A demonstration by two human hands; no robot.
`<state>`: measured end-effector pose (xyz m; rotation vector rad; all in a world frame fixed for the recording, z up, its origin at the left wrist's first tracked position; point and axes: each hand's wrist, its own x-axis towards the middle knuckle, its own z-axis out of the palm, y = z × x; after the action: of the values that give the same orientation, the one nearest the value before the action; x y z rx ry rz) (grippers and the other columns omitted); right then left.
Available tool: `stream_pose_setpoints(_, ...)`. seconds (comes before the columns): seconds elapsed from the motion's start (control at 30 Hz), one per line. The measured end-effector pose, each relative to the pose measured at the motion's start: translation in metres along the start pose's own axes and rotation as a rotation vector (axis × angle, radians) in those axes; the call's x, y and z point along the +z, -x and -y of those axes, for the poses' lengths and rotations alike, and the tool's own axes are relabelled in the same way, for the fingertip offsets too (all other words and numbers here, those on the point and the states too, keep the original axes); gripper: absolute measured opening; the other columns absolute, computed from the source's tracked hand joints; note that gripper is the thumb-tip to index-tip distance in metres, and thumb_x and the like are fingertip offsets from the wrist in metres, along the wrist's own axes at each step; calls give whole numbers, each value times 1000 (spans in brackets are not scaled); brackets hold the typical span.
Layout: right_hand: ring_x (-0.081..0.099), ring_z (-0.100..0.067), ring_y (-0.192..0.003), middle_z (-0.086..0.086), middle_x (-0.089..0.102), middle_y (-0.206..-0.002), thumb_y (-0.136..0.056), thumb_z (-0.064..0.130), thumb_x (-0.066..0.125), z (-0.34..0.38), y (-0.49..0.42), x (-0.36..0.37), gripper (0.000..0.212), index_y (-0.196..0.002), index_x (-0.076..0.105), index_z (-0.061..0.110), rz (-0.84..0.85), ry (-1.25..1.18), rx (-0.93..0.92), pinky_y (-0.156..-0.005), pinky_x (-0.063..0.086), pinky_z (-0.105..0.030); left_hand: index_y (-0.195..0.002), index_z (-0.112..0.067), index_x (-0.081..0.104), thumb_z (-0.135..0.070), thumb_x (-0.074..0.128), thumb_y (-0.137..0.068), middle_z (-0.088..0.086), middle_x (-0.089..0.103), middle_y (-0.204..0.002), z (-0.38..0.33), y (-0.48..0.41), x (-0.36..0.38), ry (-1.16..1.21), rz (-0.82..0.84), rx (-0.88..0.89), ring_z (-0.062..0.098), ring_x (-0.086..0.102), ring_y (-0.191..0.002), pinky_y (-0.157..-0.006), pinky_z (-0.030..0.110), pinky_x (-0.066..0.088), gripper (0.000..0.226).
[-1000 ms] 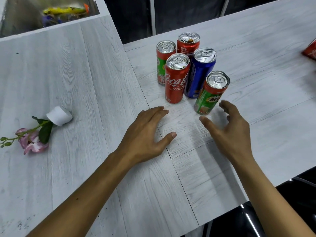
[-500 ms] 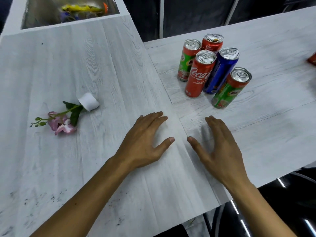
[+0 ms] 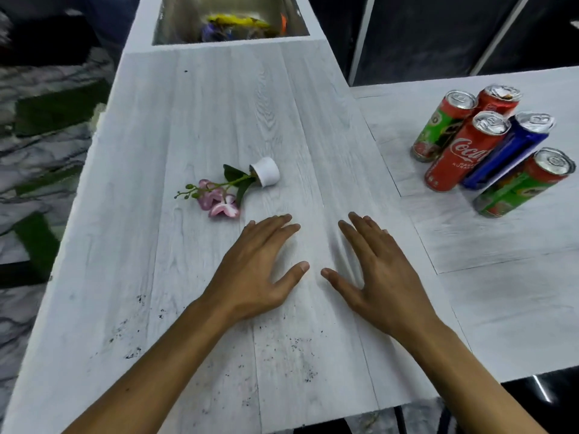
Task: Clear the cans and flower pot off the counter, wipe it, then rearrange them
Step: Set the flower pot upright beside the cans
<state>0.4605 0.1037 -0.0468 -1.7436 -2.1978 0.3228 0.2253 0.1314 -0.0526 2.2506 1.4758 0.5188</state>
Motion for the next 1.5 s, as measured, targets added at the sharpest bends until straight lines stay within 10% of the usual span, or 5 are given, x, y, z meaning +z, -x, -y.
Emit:
stream_pose_setpoints(0.47,31,-24,-151,-4,32,-164,-92,56,65,69,-68,29,80,-157,37,18,-1,15,-133,-119,29,-41,-153,-31,41,-61,54,-95,-13,37,-161,58,40,-43,-3,-168,-118,-21,5,-140,-121,21,8,67)
stream_pose_setpoints(0.67,34,-25,-150,-6,34,-163,-92,48,69,78,-94,36,78,-157,36,18,-17,41,-151,-115,25,-34,-150,-25,47,-55,56,-95,-8,44,-157,67,42,-50,7,-194,-127,9,33,-148,-124,43,25,63)
stream_pose_setpoints(1.03,40,-34,-145,-16,40,-159,-91,-1,64,78,-154,41,65,-152,42,7,-39,130,-225,-114,37,-40,-150,-24,48,-57,55,-95,-8,43,-158,73,37,-43,19,-149,-141,10,33,-149,-125,44,24,65)
stream_pose_setpoints(1.5,55,-27,-98,-12,60,-112,-93,-4,49,78,-190,49,28,-119,59,4,-38,310,-364,-80,39,-34,-149,-25,49,-58,58,-92,-10,44,-156,74,39,-39,40,-134,-154,8,36,-146,-120,39,32,66)
